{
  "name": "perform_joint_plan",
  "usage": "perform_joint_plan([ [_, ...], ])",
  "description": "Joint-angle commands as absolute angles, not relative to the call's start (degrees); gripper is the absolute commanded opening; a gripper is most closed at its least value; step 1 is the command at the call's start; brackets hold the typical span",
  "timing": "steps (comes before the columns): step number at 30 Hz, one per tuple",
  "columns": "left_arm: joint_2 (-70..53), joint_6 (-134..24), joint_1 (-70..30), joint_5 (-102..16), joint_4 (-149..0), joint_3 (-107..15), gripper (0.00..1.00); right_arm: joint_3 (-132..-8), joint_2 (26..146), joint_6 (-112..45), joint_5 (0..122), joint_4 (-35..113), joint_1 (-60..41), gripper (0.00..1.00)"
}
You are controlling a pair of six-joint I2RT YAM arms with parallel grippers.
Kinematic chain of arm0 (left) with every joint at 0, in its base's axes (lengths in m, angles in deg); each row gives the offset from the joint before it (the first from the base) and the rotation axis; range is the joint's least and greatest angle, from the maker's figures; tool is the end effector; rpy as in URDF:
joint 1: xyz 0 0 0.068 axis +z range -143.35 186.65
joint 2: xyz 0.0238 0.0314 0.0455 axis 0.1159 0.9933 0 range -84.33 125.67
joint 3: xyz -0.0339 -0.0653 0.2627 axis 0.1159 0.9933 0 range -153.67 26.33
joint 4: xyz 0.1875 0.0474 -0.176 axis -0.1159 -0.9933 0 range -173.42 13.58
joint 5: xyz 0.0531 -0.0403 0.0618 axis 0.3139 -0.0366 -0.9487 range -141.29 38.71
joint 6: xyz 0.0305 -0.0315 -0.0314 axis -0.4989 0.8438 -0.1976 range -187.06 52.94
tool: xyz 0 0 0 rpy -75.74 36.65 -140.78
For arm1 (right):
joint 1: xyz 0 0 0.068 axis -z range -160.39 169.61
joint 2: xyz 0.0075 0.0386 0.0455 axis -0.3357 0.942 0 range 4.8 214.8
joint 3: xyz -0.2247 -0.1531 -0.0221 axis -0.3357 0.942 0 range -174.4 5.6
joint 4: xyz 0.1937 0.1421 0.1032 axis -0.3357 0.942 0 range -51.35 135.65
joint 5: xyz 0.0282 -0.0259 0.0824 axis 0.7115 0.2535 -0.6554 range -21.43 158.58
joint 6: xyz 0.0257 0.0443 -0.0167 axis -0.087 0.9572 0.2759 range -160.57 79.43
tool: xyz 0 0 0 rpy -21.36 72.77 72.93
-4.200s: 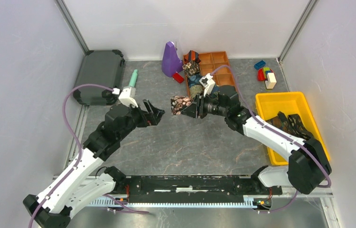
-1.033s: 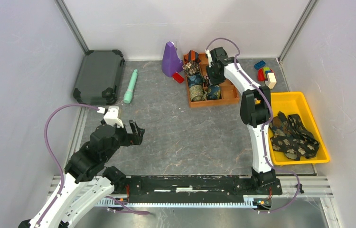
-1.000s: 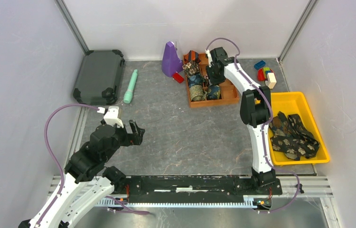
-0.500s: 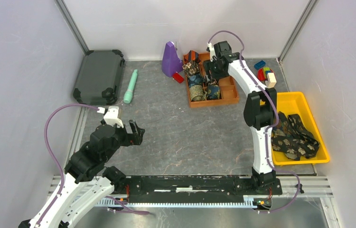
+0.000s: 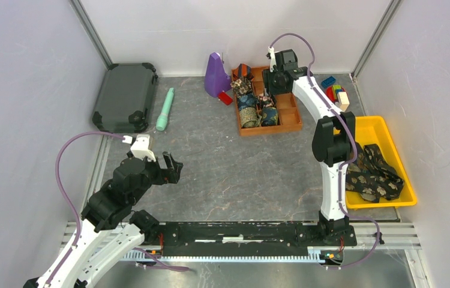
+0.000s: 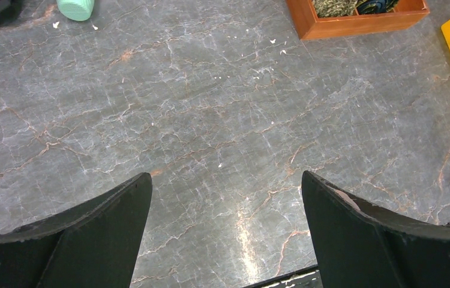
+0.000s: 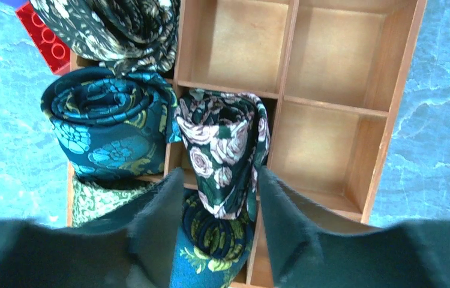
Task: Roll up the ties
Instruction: Reset both arms
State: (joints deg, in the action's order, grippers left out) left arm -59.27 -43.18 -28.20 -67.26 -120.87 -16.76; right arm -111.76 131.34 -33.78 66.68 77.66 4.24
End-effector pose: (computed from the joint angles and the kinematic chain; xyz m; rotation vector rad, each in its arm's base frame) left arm 0.0813 -0.0445 0.3100 0.0184 2.0321 -0.3679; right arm 0.4834 0.1341 0.2641 -0.1967 2.4148 0.2173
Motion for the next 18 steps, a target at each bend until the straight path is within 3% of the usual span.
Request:
perform_joint_plan([
  [1, -59.51, -46.67, -28.07, -67.13, -118.78, -16.74, 1.0, -111.83, 133.47, -31.81, 66.47, 72.11, 4.26, 0.48],
  [4, -59.36, -46.67, -28.11, -67.12, -118.79, -16.74, 1.0, -109.96, 134.35, -31.94, 65.81, 70.05, 4.17, 0.35],
  [7, -59.16, -46.67, -28.09, -67.04, -118.79, -16.74, 1.0, -108.22, 135.17, -32.01, 65.53, 69.11, 4.06, 0.3],
  [18, -58.96, -46.67, -28.09, -67.2, -118.76, -16.74, 1.0, -106.51, 136.53, -32.06, 64.63, 67.55, 4.07, 0.26],
])
